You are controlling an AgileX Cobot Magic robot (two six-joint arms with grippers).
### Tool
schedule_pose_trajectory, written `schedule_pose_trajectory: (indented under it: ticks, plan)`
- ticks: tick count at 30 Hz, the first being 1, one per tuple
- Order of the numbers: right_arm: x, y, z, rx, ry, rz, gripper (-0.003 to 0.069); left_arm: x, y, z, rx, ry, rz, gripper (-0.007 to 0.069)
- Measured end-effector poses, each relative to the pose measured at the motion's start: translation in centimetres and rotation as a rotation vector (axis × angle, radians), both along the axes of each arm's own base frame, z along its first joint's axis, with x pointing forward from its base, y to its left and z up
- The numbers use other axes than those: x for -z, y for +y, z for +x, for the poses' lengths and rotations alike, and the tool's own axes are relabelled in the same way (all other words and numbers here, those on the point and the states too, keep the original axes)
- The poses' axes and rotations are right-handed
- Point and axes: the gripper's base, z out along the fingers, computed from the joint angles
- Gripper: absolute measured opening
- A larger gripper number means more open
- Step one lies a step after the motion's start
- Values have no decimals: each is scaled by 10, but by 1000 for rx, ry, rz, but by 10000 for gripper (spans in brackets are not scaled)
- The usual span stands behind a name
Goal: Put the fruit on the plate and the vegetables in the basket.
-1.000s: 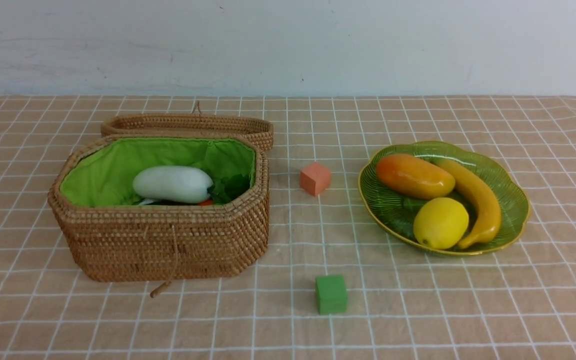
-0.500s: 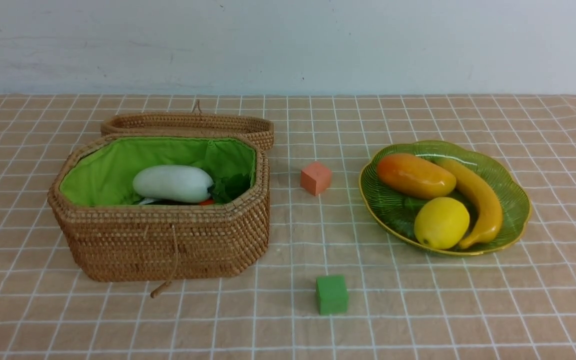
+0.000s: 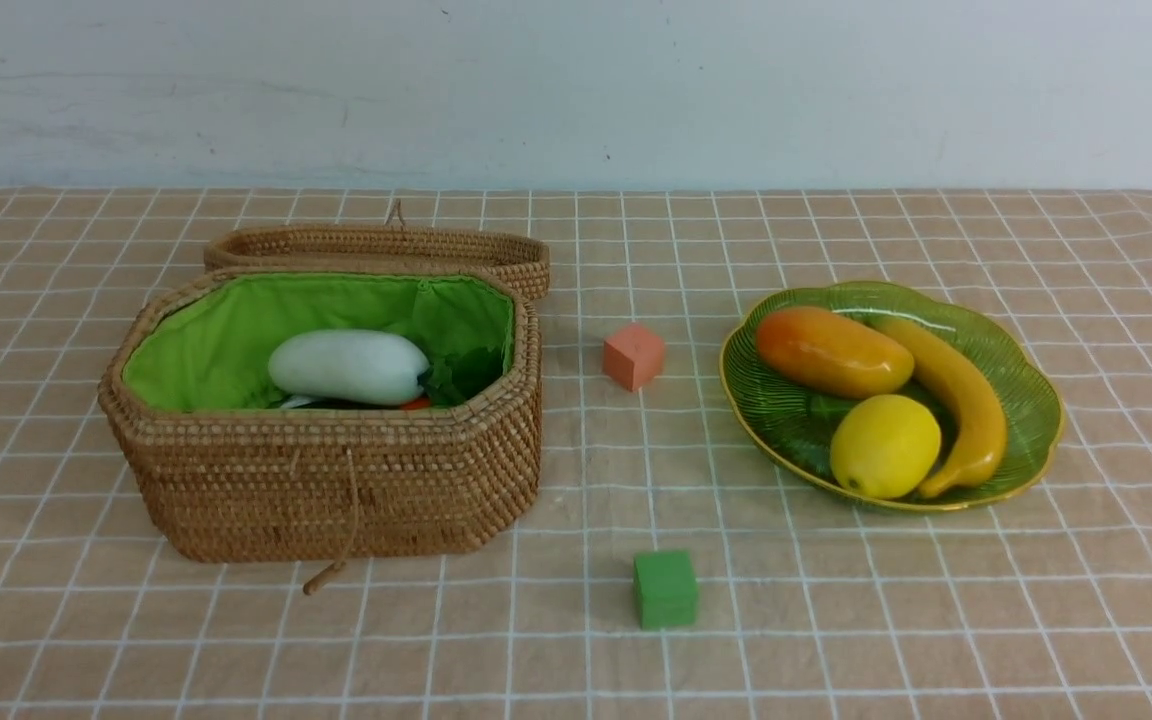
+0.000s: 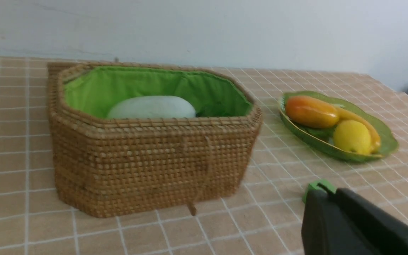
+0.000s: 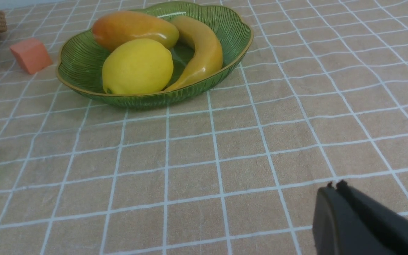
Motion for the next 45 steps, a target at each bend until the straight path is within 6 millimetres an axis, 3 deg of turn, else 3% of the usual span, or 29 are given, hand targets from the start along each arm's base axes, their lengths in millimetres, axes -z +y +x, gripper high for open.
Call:
schedule_pose_trajectory:
  ticks: [3, 7, 8, 12, 45]
  plan:
    - [0, 0, 0, 0, 0, 0, -7, 21, 3, 13, -144, -59, -41, 0]
    - [0, 0, 0, 0, 0, 0, -7, 56, 5, 22, -223, -10, -33, -13]
    - [0, 0, 0, 0, 1, 0, -7, 70, 5, 23, -235, 53, -25, -13]
    - [0, 0, 0, 0, 1, 1, -6, 90, 3, 20, -212, 237, 3, -13]
    - [0, 0, 0, 0, 1, 3, 18, 91, 1, 19, -199, 262, -44, -13]
